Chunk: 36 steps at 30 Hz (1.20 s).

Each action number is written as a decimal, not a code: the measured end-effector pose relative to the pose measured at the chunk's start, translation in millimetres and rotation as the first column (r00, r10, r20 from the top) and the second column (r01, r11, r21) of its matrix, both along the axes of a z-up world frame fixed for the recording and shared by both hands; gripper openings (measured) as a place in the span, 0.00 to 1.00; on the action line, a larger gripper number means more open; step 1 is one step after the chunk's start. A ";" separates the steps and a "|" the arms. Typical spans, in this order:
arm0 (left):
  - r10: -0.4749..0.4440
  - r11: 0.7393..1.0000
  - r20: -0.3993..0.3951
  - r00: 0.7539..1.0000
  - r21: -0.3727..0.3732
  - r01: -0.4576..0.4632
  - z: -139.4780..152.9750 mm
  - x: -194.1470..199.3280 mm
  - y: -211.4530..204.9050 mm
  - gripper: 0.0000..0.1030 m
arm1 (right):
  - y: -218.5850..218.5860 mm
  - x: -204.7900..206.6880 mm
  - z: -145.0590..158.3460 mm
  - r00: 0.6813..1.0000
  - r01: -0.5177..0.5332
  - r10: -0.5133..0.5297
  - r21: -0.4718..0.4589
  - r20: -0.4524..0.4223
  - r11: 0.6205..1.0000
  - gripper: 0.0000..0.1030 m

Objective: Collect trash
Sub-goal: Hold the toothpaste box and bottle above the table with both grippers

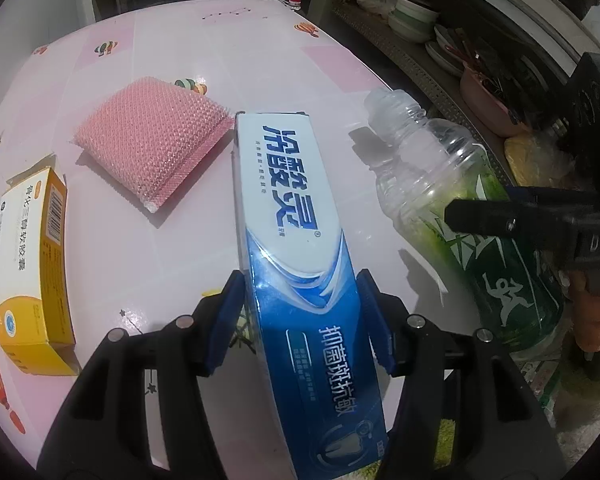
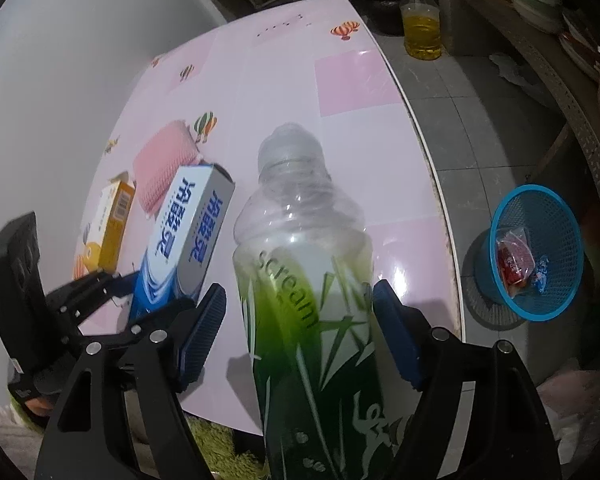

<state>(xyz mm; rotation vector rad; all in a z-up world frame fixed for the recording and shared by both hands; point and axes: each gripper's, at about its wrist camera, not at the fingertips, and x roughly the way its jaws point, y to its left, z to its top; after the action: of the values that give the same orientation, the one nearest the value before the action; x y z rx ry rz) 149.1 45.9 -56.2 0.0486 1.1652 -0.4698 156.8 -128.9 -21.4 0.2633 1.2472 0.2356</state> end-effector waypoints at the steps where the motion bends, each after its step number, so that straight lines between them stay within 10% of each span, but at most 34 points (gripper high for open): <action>1: 0.000 1.000 0.000 1.000 0.000 0.000 -0.1 0.1 0.1 0.53 | 0.9 -0.6 -0.2 1.000 -0.007 0.007 -0.010 0.001 1.000 0.72; 36: 0.009 1.000 0.056 0.998 0.022 -0.010 10.4 -8.2 -4.5 0.52 | -1.9 -9.3 -2.5 0.999 -0.021 0.022 -0.028 0.041 0.999 0.61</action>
<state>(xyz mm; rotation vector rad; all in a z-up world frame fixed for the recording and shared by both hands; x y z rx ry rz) 140.9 41.4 -45.8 0.0746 1.1152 -0.4445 147.5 -130.8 -23.9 0.2207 1.2117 0.2414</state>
